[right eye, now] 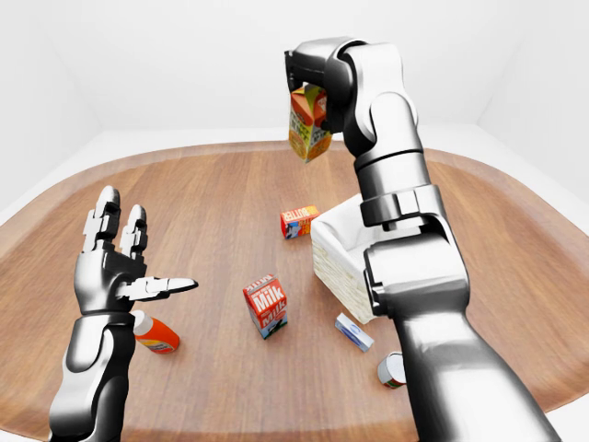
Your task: Pick up the orange juice, and put it in the basket.
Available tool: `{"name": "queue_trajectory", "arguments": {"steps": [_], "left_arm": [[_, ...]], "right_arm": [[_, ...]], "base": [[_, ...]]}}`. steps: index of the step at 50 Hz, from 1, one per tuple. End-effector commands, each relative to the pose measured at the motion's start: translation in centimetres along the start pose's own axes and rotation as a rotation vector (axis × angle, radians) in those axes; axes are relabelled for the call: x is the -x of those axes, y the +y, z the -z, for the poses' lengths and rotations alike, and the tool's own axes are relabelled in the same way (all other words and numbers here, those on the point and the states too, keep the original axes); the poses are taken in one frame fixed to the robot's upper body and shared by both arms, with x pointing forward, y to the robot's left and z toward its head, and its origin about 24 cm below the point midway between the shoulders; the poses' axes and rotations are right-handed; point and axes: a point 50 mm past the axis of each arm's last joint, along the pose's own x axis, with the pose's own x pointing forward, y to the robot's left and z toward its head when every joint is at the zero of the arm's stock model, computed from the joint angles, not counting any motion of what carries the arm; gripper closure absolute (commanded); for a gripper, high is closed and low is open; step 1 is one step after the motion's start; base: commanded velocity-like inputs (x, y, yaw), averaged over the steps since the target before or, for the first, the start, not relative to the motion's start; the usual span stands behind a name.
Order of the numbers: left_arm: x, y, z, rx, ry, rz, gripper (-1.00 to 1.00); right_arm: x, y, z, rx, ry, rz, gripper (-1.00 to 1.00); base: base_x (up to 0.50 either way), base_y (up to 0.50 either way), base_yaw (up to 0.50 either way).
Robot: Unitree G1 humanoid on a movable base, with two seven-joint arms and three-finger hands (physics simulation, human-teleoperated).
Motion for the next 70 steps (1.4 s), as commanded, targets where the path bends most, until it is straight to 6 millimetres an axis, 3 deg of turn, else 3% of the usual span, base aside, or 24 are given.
{"name": "queue_trajectory", "arguments": {"steps": [1, 12, 31, 70], "left_arm": [[0.0, 0.0, 0.0, 0.000, -0.001, 0.000, -1.00], [0.0, 0.0, 0.0, 0.000, -0.001, 0.000, -1.00], [0.1, -0.1, -0.1, -0.001, -0.002, 0.002, -1.00], [0.0, -0.1, 0.0, 0.000, 0.002, 0.001, -1.00]], "right_arm": [[1.3, -0.6, 2.1, 0.046, 0.059, 0.068, 1.00], [3.0, -0.3, 4.2, 0.039, 0.099, 0.136, 1.00], [4.2, 1.2, 7.9, 0.014, 0.167, 0.110, 1.00], [5.4, 5.9, 8.7, 0.014, 0.176, 0.067, 1.00]], "base": [[0.00, 0.00, 0.00], [0.00, 0.00, 0.00], [0.00, 0.00, 0.00], [0.00, 0.00, 0.00]]}}
